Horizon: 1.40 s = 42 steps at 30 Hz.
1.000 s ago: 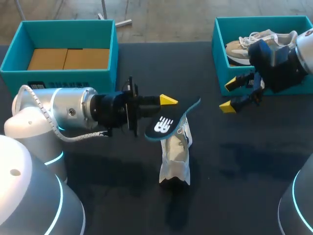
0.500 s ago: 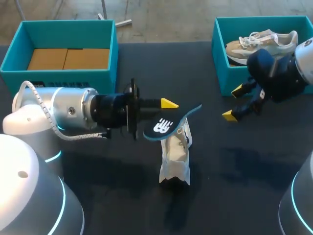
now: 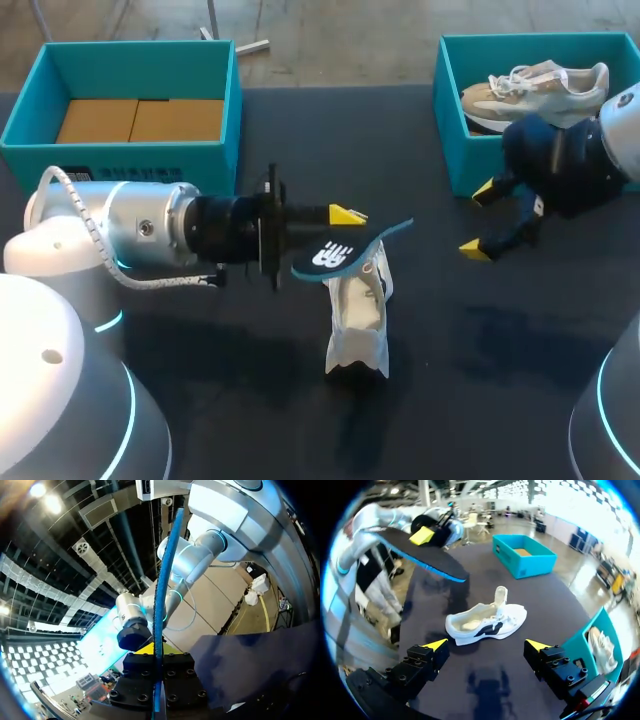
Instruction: Take the shoe out of the shoebox, open the shoe tongue, remove and reinsert the insole, then place the shoe into the shoebox
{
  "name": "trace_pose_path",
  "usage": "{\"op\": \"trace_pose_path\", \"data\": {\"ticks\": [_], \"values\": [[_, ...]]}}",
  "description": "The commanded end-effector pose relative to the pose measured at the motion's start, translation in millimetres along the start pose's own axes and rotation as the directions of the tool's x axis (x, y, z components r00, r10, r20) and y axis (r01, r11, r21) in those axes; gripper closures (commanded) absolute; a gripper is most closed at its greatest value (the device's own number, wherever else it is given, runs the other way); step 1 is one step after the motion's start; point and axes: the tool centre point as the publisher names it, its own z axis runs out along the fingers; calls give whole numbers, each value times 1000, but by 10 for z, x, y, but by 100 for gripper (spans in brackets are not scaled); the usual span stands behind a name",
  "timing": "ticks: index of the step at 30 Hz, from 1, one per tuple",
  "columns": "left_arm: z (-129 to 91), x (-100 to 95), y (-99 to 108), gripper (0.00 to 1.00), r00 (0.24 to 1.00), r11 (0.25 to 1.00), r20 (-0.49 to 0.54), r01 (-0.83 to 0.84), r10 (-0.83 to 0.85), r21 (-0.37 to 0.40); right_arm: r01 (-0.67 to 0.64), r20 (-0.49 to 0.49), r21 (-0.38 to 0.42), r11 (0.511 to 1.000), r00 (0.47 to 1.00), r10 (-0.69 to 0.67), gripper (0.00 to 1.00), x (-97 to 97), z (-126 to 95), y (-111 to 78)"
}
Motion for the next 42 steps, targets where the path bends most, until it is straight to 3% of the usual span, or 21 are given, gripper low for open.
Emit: {"op": "trace_pose_path", "data": {"ticks": [1,12,23,36,42], "values": [[20,59,28,100,1000,1000,-13,23,-23,8,125,-8,-3,992,992,-125,0,-5,8,-61],[89,262,-20,100,995,995,-31,97,-97,11,321,-40,10,947,946,-320,0,63,204,-186],[26,489,57,100,986,987,-28,162,-162,-2,330,-53,14,944,943,-329,0,91,426,-301],[-146,721,88,100,979,979,5,202,-202,-10,366,-104,81,927,928,-357,0,268,645,-333],[-237,820,177,100,980,979,-7,197,-198,-60,281,-75,119,952,959,-274,0,287,666,-372]]}}
